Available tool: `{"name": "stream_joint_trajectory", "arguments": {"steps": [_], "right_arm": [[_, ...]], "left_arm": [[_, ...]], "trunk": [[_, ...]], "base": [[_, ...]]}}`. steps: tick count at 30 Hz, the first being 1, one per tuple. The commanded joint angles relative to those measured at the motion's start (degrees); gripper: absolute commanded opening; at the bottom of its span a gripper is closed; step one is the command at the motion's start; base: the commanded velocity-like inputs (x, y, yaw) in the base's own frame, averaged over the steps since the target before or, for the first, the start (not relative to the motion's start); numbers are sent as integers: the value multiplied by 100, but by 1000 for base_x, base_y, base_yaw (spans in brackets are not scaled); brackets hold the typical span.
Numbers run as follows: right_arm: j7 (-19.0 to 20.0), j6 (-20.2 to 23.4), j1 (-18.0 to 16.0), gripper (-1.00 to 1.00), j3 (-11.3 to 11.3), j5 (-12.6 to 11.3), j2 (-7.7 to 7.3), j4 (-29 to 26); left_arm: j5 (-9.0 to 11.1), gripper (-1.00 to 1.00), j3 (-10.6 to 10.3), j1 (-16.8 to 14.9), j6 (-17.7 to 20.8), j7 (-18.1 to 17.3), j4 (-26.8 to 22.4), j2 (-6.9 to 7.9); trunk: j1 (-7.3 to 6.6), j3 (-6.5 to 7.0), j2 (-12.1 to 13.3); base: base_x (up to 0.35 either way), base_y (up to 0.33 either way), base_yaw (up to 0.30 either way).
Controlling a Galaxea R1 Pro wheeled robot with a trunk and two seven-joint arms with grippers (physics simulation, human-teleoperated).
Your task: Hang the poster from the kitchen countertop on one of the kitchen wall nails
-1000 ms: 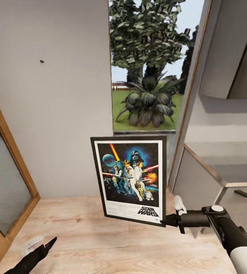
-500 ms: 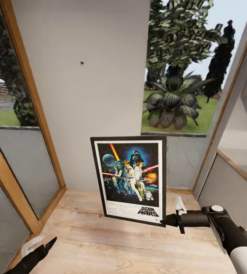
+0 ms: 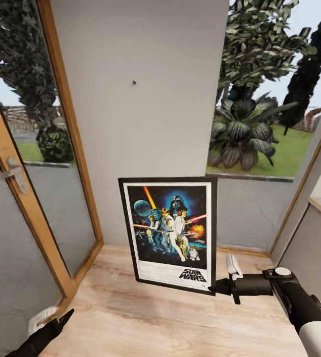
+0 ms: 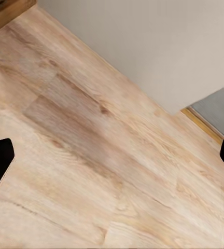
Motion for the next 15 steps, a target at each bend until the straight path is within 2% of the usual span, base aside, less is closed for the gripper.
{"name": "stream_joint_trajectory", "arguments": {"steps": [1,2,4,5,7,9,11,13,15], "right_arm": [[38,71,-7,-100,-22,27,5,-9],[38,316,-180,-100,-15,-666,1,-163],[9,734,-300,-100,-10,-909,2,-393],[-22,869,-334,-100,-8,-962,2,-498],[-320,1332,-454,-100,3,-1110,4,-1024],[-591,1809,-574,-100,15,-1179,51,-1416],[-711,2130,-764,-100,22,-1208,119,-1597],[-742,2220,-873,-100,23,-1215,138,-1640],[-774,2320,-1129,-100,31,-1209,164,-1660]], "left_arm": [[35,100,9,-6,15,-38,7,0],[29,100,-2,-6,5,-335,69,-5],[27,100,-5,-6,-103,-437,389,-7],[27,100,-6,-6,-199,-459,522,-7],[26,100,-7,-6,-920,-560,1105,-8],[31,100,-8,-6,-1396,-876,1579,-5],[33,100,-8,-6,-1593,-1160,1803,14],[34,100,-8,-6,-1642,-1234,1893,28],[34,100,-8,-6,-1702,-1316,2081,54]], "trunk": [[4,-13,-13],[4,-13,-13],[4,-13,-13],[4,-13,-13],[4,-13,-13],[4,-13,-13],[4,-13,-13],[4,-13,-13],[4,-13,-13]], "base": [[0,249,2],[0,55,0],[0,36,0],[0,23,0],[0,12,0],[0,5,0],[0,2,0],[0,1,0],[0,0,0]]}}
